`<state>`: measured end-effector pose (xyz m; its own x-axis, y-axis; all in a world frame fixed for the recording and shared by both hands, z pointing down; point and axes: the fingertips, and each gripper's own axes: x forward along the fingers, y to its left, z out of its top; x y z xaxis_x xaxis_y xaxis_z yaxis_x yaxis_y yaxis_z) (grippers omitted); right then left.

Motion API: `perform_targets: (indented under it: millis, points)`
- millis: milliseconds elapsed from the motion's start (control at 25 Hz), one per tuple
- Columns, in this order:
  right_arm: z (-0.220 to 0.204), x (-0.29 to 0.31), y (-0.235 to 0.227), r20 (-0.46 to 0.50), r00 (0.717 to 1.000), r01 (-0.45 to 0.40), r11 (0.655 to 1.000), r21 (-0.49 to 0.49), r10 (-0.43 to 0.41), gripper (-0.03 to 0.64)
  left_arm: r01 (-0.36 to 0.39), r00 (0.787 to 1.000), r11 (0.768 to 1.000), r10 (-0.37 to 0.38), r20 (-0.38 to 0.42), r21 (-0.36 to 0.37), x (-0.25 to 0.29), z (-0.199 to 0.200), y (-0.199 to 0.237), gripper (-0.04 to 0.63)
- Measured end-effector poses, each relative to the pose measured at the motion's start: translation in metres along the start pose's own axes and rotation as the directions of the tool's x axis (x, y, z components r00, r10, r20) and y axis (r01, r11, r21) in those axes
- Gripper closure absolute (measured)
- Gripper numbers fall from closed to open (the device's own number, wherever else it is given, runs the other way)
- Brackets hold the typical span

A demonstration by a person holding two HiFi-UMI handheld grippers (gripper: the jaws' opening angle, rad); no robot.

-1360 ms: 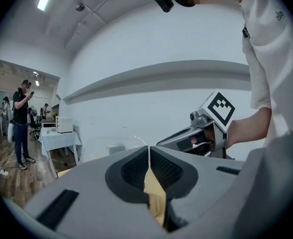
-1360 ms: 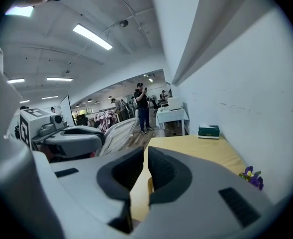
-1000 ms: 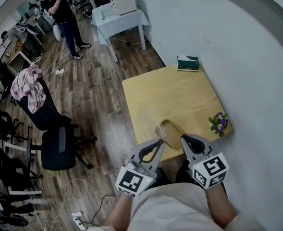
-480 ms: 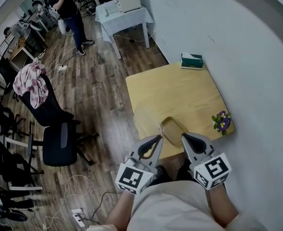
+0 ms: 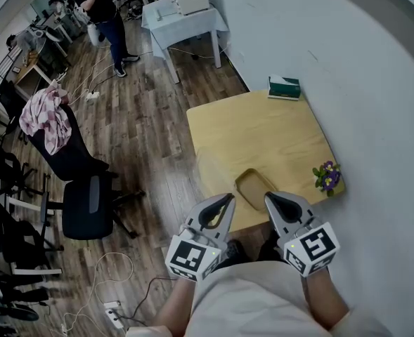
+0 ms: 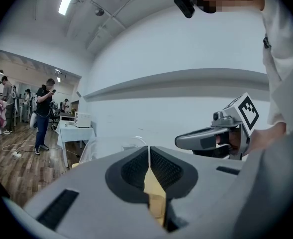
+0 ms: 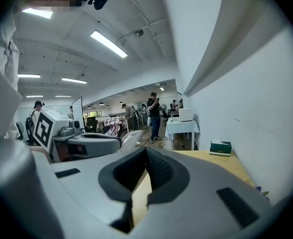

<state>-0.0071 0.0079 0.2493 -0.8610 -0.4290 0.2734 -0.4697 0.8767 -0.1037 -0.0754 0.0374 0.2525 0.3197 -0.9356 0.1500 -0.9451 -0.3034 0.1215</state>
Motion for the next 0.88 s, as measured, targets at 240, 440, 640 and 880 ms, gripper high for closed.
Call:
perform_targets:
  millis: [240, 440, 640, 880]
  points:
    - [-0.0047, 0.0001, -0.0043, -0.009, 1.0, 0.015, 1.0, -0.001, -0.015, 0.612, 0.001, 1.0, 1.0, -0.001, -0.004, -0.009, 0.0004, -0.002, 0.0014, 0.581]
    - [-0.0062, -0.0006, -0.0038, -0.012, 1.0, 0.019, 1.0, 0.004, -0.019, 0.612, 0.004, 1.0, 1.0, -0.004, 0.001, -0.006, -0.0015, -0.0001, 0.0012, 0.581]
    - [-0.008, -0.0016, -0.0054, -0.014, 1.0, 0.019, 1.0, 0.007, -0.019, 0.612, 0.001, 1.0, 1.0, -0.001, -0.007, -0.002, -0.0012, -0.0012, 0.0, 0.581]
    - [-0.0067, -0.0022, -0.0043, -0.015, 1.0, 0.016, 1.0, 0.007, -0.016, 0.612, -0.002, 1.0, 1.0, 0.002, -0.007, -0.001, -0.0029, -0.0013, -0.0004, 0.581]
